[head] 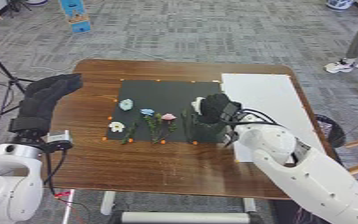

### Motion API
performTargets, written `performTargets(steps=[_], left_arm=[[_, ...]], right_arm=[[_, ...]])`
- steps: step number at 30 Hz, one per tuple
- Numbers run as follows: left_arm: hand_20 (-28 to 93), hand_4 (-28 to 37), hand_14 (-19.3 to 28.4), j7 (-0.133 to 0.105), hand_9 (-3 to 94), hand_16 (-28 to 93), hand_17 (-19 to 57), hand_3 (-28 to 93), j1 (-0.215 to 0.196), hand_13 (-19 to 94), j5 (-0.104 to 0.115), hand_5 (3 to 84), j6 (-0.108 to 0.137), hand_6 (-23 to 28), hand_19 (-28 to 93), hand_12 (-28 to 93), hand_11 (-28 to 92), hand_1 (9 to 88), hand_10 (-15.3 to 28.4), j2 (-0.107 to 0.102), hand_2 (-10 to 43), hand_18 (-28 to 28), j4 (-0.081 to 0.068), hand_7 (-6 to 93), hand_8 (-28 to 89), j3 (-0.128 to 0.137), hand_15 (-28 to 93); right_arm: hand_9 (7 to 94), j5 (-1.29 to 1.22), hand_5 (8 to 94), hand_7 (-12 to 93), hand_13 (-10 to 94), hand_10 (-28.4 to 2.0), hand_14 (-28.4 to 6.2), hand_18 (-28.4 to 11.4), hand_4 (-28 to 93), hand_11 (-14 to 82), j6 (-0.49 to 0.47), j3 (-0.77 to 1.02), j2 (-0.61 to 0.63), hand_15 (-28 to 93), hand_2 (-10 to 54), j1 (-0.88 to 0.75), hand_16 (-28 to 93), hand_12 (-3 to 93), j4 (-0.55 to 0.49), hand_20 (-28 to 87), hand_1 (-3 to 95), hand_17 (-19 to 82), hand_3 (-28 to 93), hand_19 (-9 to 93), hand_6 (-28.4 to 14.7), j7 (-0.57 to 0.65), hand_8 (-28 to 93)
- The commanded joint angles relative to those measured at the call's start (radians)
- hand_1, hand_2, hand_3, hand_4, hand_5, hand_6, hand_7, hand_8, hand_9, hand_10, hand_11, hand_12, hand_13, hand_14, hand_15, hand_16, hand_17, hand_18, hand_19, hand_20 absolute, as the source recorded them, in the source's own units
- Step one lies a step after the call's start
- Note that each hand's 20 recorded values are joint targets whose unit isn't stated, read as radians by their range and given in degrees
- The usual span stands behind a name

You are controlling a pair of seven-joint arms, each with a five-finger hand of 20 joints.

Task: Arrange flowers

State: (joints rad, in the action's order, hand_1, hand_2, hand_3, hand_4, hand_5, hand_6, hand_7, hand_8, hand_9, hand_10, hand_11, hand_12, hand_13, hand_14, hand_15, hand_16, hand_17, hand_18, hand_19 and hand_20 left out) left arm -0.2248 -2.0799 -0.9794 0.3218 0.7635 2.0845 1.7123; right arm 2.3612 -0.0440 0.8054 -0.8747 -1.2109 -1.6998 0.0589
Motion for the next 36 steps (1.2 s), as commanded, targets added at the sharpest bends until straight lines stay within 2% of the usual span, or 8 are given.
performTargets(steps=[1, 15, 17, 20, 24, 29, 36], left_arm=[[17, -26.0, 14.4, 0.003, 50.7, 0, 4.3, 72, 0.006, 39, 0.002, 51.0, -0.012, 2.2, 12, 10, 20, 27.4, 12.6, 0.01, 11.8, 12.8, 0.004, 17.5, -9, -0.003, 16], [18, -26.1, 14.4, 0.011, 50.5, 0, 4.2, 73, 0.009, 38, -0.001, 50.9, -0.017, 2.2, 12, 10, 20, 27.2, 12.7, 0.008, 11.5, 12.8, 0.003, 17.5, -9, -0.011, 16], [18, -26.1, 14.4, 0.014, 50.5, 0, 4.2, 73, 0.013, 38, -0.003, 51.0, -0.022, 2.2, 12, 10, 20, 27.2, 12.7, 0.005, 11.5, 12.8, 0.001, 17.4, -9, -0.012, 16], [18, -26.1, 14.4, 0.015, 50.4, 0, 4.2, 73, 0.014, 38, -0.001, 50.9, -0.02, 2.2, 12, 10, 20, 27.2, 12.6, 0.004, 11.4, 12.7, 0.001, 17.5, -9, -0.013, 16], [18, -26.0, 14.4, 0.018, 50.4, 0, 4.1, 73, 0.016, 38, -0.002, 50.9, -0.021, 2.2, 12, 10, 20, 27.3, 12.6, 0.004, 11.4, 12.8, 0.001, 17.5, -9, -0.015, 16], [18, -26.0, 14.4, 0.008, 50.3, 0, 4.1, 73, 0.006, 38, -0.002, 50.8, -0.014, 2.2, 12, 10, 20, 27.3, 12.6, 0.009, 11.3, 12.8, 0.004, 17.5, -9, -0.01, 16], [17, -25.8, 14.2, -0.004, 49.8, 0, 4.3, 73, -0.01, 38, -0.002, 50.4, 0.002, 2.1, 11, 10, 20, 27.4, 12.5, 0.013, 11.1, 12.3, 0.009, 17.4, -9, 0.003, 16]], right_arm=[[88.4, -0.017, 78.6, 22, 80, -9.9, -8.1, -25.3, -14, 22.4, 0.018, 0.013, -0.005, 70, -3.8, -0.003, 44, 22.9, 0.0, 63, 50.7, 42, 51, 88, 0.4, 0.034, 6], [87.8, -0.023, 78.1, 21, 80, -10.3, -8.7, -25.9, -14, 22.2, 0.036, 0.018, -0.011, 70, -5.7, -0.013, 43, 22.5, 0.003, 63, 41.8, 41, 59, 88, 0.2, 0.054, 4], [87.7, -0.026, 77.9, 21, 80, -10.3, -8.7, -26.0, -14, 22.2, 0.027, 0.025, -0.013, 70, -6.8, -0.018, 43, 22.5, 0.0, 63, 39.8, 41, 60, 88, 0.2, 0.052, 1], [87.4, -0.03, 77.7, 22, 80, -10.6, -8.8, -26.2, -14, 22.1, 0.027, 0.027, -0.015, 70, -8.9, -0.022, 43, 22.6, 0.001, 63, 35.3, 41, 63, 88, 0.4, 0.052, -9], [86.8, -0.036, 77.1, 21, 79, -11.6, -9.2, -26.5, -15, 21.3, 0.036, 0.023, -0.013, 70, -9.5, -0.027, 43, 22.2, -0.001, 64, 31.4, 41, 64, 88, -0.2, 0.062, -11], [86.6, -0.034, 77.1, 21, 79, -11.8, -9.3, -26.7, -14, 21.2, 0.05, 0.044, -0.013, 70, -9.5, -0.02, 43, 22.0, -0.002, 63, 29.9, 40, 64, 88, -0.6, 0.064, -10], [85.3, -0.054, 76.2, 20, 78, -12.4, -9.7, -26.7, -14, 20.3, 0.059, 0.182, -0.016, 69, -9.5, -0.046, 43, 21.5, -0.034, 64, 27.1, 39, 64, 87, -1.0, 0.076, -10]])
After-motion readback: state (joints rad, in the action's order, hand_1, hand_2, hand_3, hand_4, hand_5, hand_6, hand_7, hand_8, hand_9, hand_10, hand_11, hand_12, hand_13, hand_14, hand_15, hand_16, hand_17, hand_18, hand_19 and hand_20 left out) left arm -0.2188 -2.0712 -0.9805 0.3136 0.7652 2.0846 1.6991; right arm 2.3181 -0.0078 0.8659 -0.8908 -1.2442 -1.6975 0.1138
